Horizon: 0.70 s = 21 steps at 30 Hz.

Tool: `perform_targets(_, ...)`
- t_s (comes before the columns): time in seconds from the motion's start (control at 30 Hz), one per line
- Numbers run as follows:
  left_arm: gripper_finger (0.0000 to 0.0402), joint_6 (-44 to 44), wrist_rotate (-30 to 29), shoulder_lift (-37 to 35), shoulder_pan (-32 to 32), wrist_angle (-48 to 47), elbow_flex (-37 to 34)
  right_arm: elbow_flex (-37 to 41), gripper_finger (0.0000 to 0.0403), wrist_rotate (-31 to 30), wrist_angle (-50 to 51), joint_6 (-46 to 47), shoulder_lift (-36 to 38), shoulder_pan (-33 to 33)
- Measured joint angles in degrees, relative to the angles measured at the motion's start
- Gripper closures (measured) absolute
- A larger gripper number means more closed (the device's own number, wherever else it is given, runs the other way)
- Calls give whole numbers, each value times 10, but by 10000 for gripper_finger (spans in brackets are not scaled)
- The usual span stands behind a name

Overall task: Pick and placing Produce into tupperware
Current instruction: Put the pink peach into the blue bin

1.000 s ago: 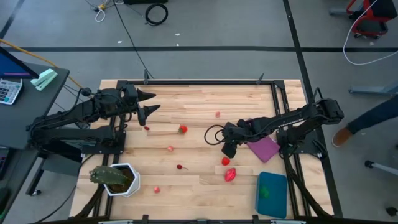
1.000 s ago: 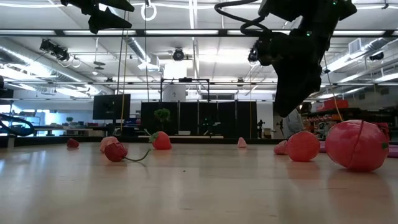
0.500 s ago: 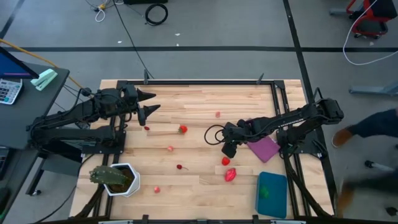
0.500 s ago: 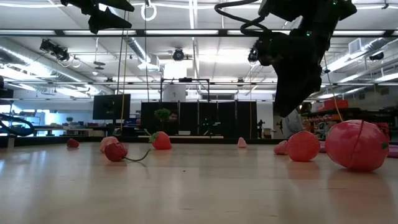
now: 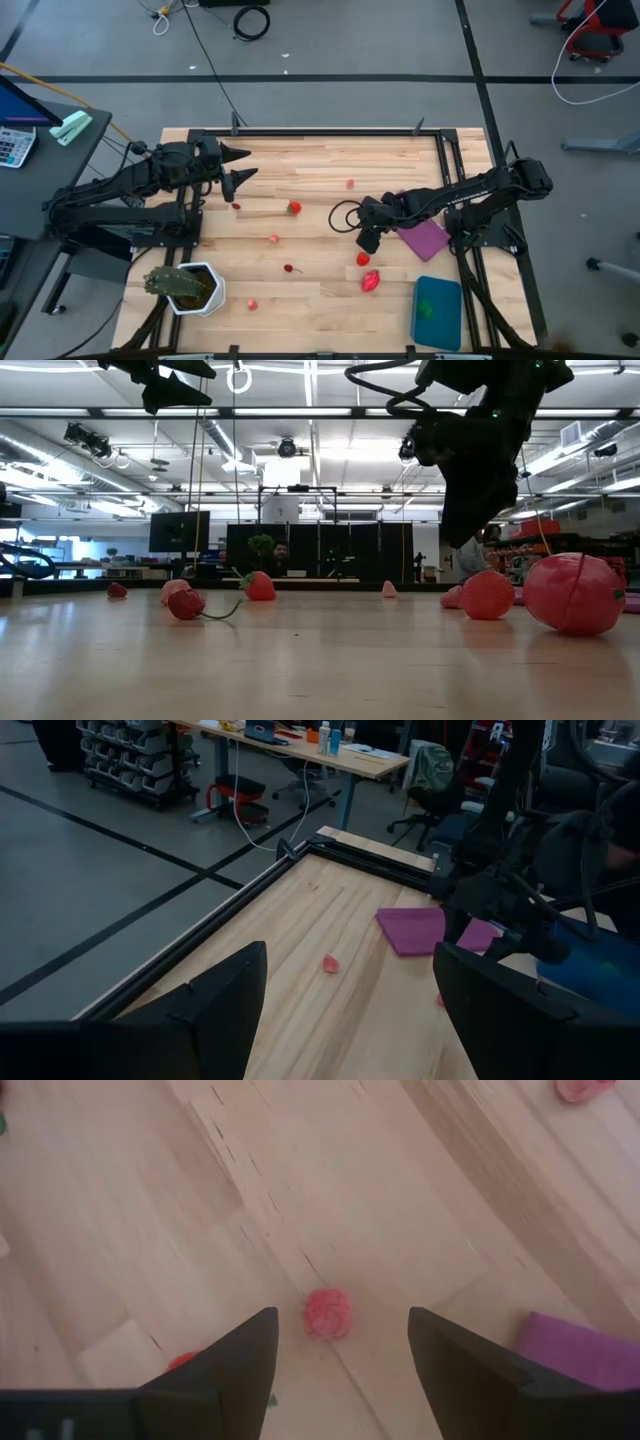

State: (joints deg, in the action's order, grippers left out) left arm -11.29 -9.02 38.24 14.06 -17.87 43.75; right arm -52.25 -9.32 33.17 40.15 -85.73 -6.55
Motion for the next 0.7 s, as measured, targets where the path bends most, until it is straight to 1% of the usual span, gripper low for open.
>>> perform_targets(0.4, 111, 0, 0, 0, 0, 0, 0, 0, 170, 0, 0, 28, 0, -3)
perform_targets(0.6, 111, 0, 0, 0, 0, 0, 0, 0, 170, 2, 0, -1, 0, 5)
perform_targets(0.7, 111, -25, 0, 0, 0, 2, 0, 0, 170, 31, -7, -25, 0, 13)
